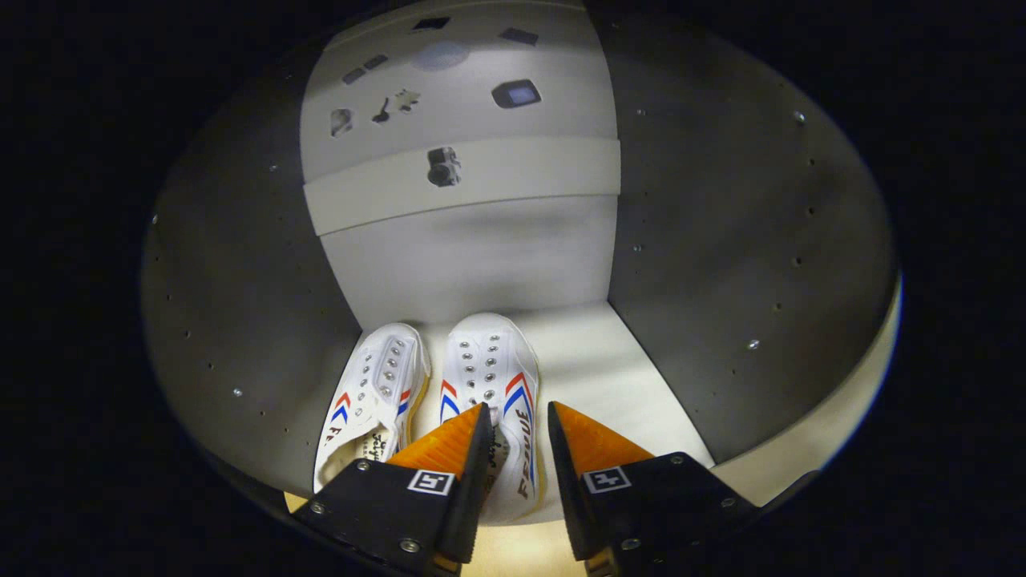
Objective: Open the shoe cabinet door, grab the shoes and put them into the shoe cabinet, then close the shoe cabinet door.
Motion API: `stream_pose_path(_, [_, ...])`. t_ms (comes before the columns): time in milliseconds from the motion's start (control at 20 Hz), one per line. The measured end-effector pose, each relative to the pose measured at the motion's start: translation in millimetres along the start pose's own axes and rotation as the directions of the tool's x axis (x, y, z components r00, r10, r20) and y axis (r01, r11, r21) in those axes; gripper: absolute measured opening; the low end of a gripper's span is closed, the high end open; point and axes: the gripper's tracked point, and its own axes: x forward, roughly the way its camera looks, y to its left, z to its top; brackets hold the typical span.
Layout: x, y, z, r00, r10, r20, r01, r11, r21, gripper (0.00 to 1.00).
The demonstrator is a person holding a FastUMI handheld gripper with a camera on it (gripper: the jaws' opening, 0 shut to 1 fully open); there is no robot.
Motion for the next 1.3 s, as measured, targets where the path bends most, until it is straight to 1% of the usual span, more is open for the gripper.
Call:
stream_pose_path(100, [-33,4,-2,0.998,0.029,0.047,-0.028,0.999,-0.021,0.53])
stream_pose_path(250, [-91,7,-17,0.991,0.093,0.096,-0.091,0.995,-0.031,0.60])
stream_pose_path(300, [-109,9,-23,0.987,0.120,0.109,-0.117,0.993,-0.035,0.64])
stream_pose_path(350, [-129,9,-32,0.982,0.145,0.123,-0.140,0.989,-0.046,0.67])
stream_pose_path(400, [-144,7,-41,0.977,0.163,0.134,-0.156,0.986,-0.059,0.72])
stream_pose_path(450, [-162,4,-52,0.974,0.178,0.142,-0.170,0.983,-0.069,0.74])
stream_pose_path(500, [-177,3,-61,0.970,0.191,0.149,-0.182,0.981,-0.071,0.78])
stream_pose_path(650, [-227,-1,-85,0.956,0.236,0.174,-0.228,0.971,-0.068,0.83])
stream_pose_path(800, [-273,-18,-104,0.945,0.235,0.228,-0.219,0.971,-0.091,0.85])
stream_pose_path(1000, [-327,-41,-135,0.934,0.248,0.259,-0.228,0.968,-0.104,0.85])
stream_pose_path(1200, [-368,-74,-165,0.935,0.234,0.266,-0.213,0.971,-0.107,0.89])
stream_pose_path(1300, [-381,-93,-172,0.938,0.212,0.274,-0.191,0.976,-0.102,0.90])
